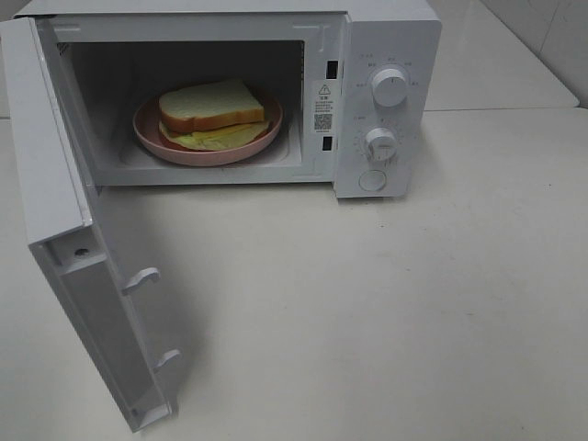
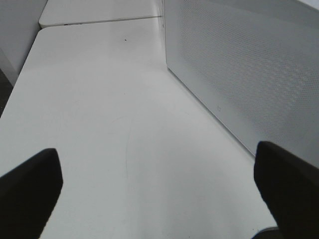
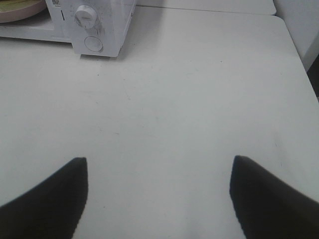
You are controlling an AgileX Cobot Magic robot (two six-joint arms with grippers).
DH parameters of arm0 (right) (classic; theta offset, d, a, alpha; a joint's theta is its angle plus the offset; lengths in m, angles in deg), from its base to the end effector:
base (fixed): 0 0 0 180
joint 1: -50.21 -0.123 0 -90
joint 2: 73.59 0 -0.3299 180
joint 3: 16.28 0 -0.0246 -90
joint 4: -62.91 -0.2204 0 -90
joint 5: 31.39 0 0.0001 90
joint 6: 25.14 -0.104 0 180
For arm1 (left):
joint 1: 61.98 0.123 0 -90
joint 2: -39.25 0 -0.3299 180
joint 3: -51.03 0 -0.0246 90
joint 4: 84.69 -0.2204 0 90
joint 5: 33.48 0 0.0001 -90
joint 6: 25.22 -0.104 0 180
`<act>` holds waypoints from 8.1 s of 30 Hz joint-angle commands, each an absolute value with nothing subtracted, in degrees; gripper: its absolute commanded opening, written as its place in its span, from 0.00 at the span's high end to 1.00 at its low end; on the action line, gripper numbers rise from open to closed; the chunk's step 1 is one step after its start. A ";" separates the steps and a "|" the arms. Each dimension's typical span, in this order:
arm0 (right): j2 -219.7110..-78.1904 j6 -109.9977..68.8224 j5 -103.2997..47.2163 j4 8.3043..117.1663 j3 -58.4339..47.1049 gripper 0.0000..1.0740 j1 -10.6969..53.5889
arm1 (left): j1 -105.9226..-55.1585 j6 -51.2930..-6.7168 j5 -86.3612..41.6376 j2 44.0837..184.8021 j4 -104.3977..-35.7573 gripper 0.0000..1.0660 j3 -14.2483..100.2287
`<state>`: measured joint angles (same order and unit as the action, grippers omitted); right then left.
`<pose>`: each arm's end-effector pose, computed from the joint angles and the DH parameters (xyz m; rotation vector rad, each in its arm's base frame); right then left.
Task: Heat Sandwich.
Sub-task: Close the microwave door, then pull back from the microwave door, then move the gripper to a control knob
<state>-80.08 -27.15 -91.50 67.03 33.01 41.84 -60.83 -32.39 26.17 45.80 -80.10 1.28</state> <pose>-0.0643 -0.0160 0.2593 -0.1089 2.0178 0.0291 -0.0646 -0.0085 0.2580 0.1089 2.0182 -0.0035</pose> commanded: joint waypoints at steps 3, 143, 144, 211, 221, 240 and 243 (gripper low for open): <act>-78.59 -27.55 -90.75 66.92 33.07 0.30 42.24 | -60.77 -31.87 25.94 44.26 -79.93 0.06 1.16; -78.59 -27.72 -90.75 66.92 33.07 0.30 42.24 | -97.61 -26.83 -71.64 158.68 -79.02 1.00 34.97; -78.59 -27.72 -90.75 66.92 33.07 0.30 42.24 | -97.96 -26.83 -71.29 159.02 -78.79 1.00 35.71; -78.59 -27.72 -90.75 66.92 33.07 0.30 42.24 | -100.25 -33.82 -21.56 127.33 -75.12 0.06 19.10; -78.59 -27.72 -90.75 66.92 33.07 0.30 42.24 | -100.25 -33.59 -0.59 124.76 -79.70 0.06 19.10; -78.59 -27.72 -90.75 66.92 33.07 0.30 42.24 | -77.33 -27.86 21.87 123.67 -79.70 0.06 19.10; -78.59 -27.72 -90.75 66.92 33.07 0.30 42.24 | -73.72 -27.86 24.62 122.98 -79.65 0.06 19.10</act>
<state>-80.08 -27.26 -91.44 67.03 33.01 41.84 -75.21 -28.20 22.79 123.67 -79.65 19.27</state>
